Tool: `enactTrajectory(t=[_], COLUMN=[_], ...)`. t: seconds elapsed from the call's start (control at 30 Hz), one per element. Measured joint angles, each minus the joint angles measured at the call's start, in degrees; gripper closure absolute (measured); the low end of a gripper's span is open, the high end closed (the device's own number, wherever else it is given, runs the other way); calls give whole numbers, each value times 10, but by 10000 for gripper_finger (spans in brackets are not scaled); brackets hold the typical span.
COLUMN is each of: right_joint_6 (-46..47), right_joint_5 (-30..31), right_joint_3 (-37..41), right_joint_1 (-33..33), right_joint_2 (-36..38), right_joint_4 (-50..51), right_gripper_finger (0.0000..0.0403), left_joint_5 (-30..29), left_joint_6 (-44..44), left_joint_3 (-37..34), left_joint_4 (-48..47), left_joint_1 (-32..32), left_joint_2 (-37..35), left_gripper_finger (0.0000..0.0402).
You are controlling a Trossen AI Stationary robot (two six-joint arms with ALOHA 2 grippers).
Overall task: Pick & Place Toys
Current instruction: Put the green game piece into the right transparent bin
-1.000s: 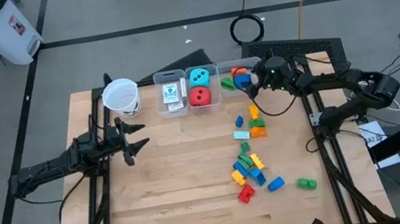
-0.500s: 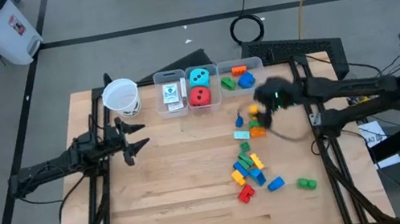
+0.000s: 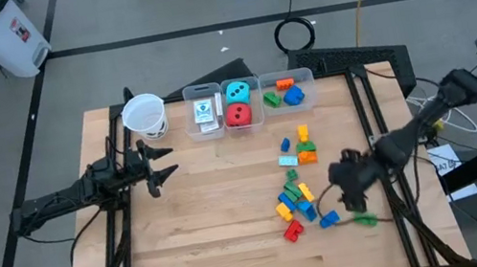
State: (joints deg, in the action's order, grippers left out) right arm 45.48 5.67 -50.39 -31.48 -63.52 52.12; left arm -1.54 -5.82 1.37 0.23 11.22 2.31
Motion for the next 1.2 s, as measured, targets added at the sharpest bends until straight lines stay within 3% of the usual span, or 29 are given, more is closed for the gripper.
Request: enactTrajectory(t=[0.2,0.5,0.97,1.2], right_joint_6=[112,177,178,112], right_joint_5=[-59,-69,-88,-91], right_joint_3=[0,0,53,60], right_joint_1=[-103,-187,-205,-186], right_joint_2=[-69,-154,-230,-217], right_joint_4=[7,-24,-77,-99], right_gripper_finger=[119,130,138,213], left_joint_5=[0,0,0,0], left_joint_6=[0,0,0,0], left_joint_3=[0,0,0,0], left_joint_4=[0,0,0,0], left_joint_1=[0,0,0,0], left_joint_2=[0,0,0,0], left_gripper_finger=[114,114,114,114])
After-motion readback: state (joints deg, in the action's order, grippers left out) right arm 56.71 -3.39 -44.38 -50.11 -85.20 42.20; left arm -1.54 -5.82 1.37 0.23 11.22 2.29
